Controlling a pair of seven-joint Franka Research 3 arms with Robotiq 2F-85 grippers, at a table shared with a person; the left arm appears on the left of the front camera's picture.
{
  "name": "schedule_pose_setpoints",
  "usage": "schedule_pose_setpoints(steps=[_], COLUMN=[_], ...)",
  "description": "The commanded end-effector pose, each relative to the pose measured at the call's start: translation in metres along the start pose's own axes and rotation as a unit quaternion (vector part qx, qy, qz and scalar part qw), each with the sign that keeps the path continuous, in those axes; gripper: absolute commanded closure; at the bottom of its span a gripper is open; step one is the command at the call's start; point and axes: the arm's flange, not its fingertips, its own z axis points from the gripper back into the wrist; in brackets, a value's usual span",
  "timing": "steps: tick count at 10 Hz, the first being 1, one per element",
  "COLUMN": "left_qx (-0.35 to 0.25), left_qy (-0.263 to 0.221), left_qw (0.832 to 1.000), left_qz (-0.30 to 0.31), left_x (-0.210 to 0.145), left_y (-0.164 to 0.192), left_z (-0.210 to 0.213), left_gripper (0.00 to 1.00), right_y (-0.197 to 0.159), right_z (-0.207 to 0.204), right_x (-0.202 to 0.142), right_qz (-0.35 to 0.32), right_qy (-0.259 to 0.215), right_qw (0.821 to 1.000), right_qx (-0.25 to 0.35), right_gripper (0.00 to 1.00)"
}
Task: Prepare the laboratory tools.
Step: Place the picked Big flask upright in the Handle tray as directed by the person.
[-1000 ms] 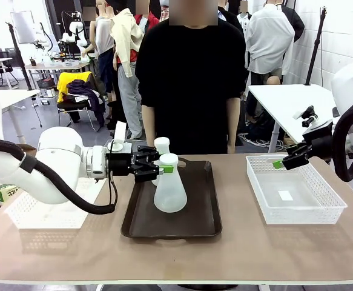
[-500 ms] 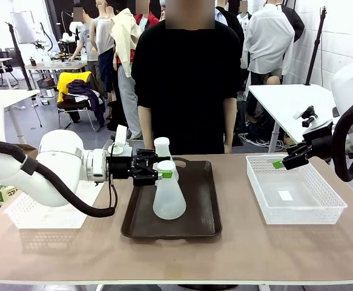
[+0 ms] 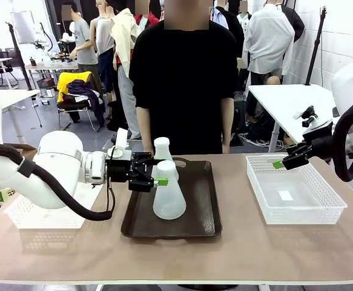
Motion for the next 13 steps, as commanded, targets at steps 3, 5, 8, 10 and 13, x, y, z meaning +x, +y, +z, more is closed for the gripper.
schedule_pose_setpoints(steps=[3, 5, 8, 10, 13], left_qx=[-0.002, 0.002, 0.002, 0.002, 0.002], left_qy=[0.036, 0.021, 0.021, 0.021, 0.021], left_qw=[0.999, 1.0, 1.0, 1.0, 1.0], left_qz=[0.018, -0.007, -0.007, -0.007, -0.007], left_x=[0.0072, 0.0023, 0.0023, 0.0023, 0.0023], left_y=[-0.0053, -0.0039, -0.0039, -0.0039, -0.0039], left_z=[0.0083, 0.0068, 0.0068, 0.0068, 0.0068], left_gripper=[0.0, 0.0, 0.0, 0.0, 0.0], right_y=[-0.0001, -0.0001, -0.0001, -0.0001, -0.0001], right_z=[0.0006, 0.0006, 0.0006, 0.0006, 0.0006], right_x=[-0.0015, -0.0015, -0.0015, -0.0015, -0.0015], right_qz=[0.002, 0.002, 0.002, 0.002, 0.002], right_qy=[0.004, 0.004, 0.004, 0.004, 0.004], right_qw=[1.0, 1.0, 1.0, 1.0, 1.0], right_qx=[0.001, 0.001, 0.001, 0.001, 0.001], right_gripper=[0.0, 0.0, 0.0, 0.0, 0.0])
